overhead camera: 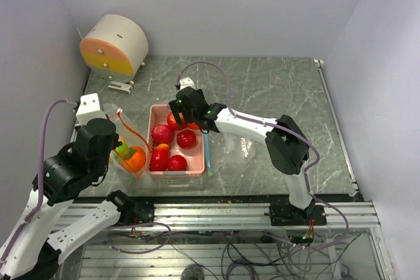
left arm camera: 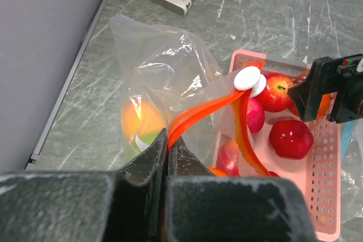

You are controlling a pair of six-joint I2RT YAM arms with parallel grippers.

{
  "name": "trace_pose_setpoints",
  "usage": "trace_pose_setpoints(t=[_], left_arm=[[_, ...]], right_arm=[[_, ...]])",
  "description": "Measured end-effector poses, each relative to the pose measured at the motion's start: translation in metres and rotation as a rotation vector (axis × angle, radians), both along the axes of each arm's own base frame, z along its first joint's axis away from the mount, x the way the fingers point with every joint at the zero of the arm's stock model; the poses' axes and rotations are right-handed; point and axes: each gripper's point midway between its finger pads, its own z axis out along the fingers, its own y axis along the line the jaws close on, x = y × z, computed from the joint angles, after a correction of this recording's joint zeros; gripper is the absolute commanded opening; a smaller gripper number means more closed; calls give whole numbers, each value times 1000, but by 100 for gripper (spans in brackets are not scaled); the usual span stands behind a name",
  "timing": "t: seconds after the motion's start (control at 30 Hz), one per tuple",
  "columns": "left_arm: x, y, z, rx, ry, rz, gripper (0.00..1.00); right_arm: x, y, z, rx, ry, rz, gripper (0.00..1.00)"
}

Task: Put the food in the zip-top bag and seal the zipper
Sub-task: Pick up the fake fruit from the bin.

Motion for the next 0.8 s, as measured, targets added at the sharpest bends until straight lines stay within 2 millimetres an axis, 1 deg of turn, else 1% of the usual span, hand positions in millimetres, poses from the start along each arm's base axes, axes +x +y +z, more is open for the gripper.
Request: trace_pose_setpoints(t=[0.1,0.23,0.4,0.47,0.5,0.57,0.6,0.7,0.8], left_arm=[[0,0,0,0,0,0,7],[0,0,0,0,0,0,7],[0,0,-2,3,4,0,7],[0,0,-2,3,3,0,7],[-1,0,-2,2,2,0,7],[-2,1,-1,-2,-3,0,7],[-2,2,-1,-3,-4,0,7],[-3,3,-1,-5,-7,0,7],[-4,3,-1,-4,-5,0,7]], right_arm=[[-4,-9,-11,-51,19,-16,81],[-3,-17,-16,-95,21,-38,81],[3,-14,-33,-136,26,-39,81],[3,-15,-43,-160,37,-35,75],[3,-15,-48,-173,44,-34,71],[3,-17,-55,-191,54,-35,66],[4,-17,-57,-194,54,-36,62],[5,-16,-55,-191,49,-38,45],[8,-16,-51,-186,34,-49,25]])
